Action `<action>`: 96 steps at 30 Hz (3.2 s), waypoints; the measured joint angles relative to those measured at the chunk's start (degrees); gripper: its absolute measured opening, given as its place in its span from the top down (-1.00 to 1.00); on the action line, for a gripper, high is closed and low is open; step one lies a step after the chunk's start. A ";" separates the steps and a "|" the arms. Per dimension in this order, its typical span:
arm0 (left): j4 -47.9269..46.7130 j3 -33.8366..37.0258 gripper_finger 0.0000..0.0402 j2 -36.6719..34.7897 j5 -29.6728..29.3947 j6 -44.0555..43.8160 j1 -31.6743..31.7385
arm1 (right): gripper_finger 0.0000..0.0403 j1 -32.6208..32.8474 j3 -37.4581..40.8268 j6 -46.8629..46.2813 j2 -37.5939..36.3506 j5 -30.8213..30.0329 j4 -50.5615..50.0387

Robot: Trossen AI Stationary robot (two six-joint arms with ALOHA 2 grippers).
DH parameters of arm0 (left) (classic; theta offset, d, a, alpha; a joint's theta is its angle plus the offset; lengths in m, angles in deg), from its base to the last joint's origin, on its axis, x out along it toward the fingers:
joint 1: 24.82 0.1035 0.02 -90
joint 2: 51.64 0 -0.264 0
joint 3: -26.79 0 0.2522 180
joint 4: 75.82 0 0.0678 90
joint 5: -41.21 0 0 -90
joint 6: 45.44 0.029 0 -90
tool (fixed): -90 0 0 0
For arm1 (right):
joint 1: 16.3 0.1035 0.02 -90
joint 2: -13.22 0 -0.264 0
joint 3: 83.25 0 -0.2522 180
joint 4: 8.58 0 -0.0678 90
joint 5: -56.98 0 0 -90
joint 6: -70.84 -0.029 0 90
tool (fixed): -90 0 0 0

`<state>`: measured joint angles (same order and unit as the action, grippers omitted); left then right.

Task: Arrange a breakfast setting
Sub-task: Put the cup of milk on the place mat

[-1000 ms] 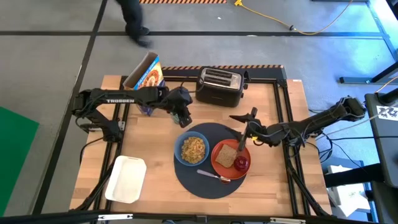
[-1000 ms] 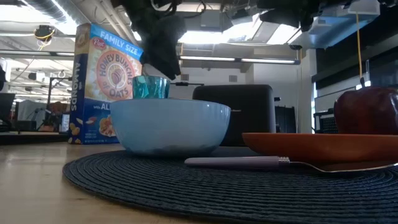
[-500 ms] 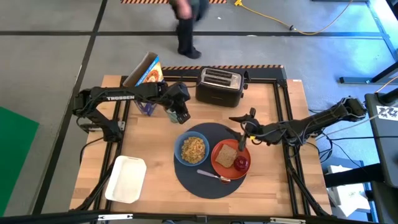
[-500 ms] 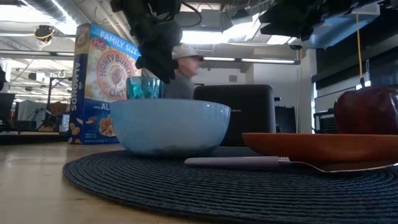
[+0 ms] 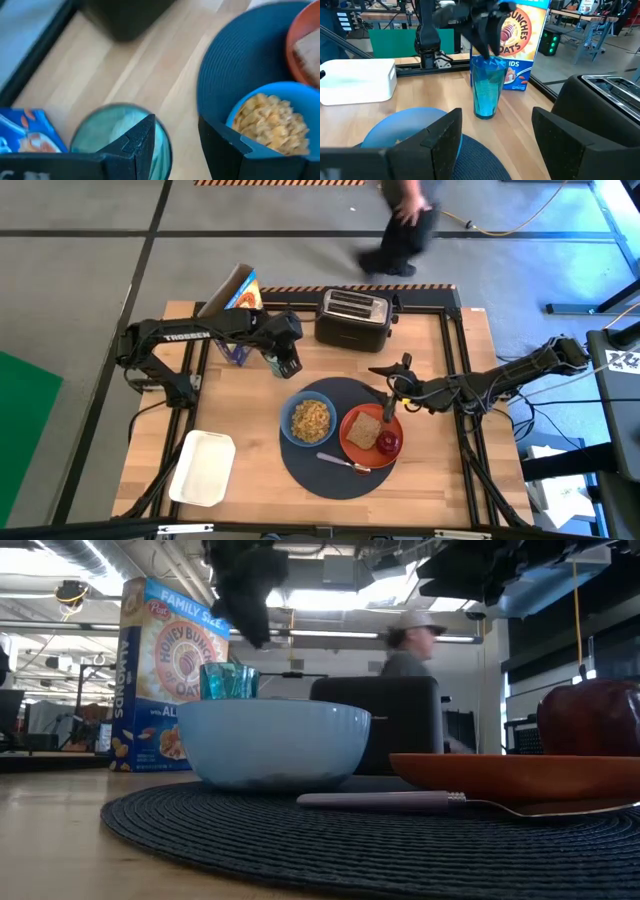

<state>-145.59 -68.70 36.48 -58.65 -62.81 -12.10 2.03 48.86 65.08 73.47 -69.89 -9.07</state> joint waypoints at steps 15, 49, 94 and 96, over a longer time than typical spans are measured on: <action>-1.58 2.66 0.27 2.73 0.31 -0.46 2.44 | -0.14 0.00 0.02 0.03 0.00 0.04 0.19; 2.94 -5.48 0.94 5.53 -2.57 49.53 -12.28 | -0.14 0.01 0.04 0.09 -2.29 0.47 0.12; -16.61 -42.17 0.77 39.36 18.77 46.29 -8.59 | -0.14 0.00 0.04 -3.34 -9.94 4.15 -12.36; -16.56 -42.17 0.69 39.33 18.00 45.96 -8.73 | -0.14 0.01 0.04 -3.34 -9.94 4.15 -12.57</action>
<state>-162.14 -110.87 75.82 -40.66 -16.85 -20.83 2.04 48.90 61.74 63.52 -65.75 -21.63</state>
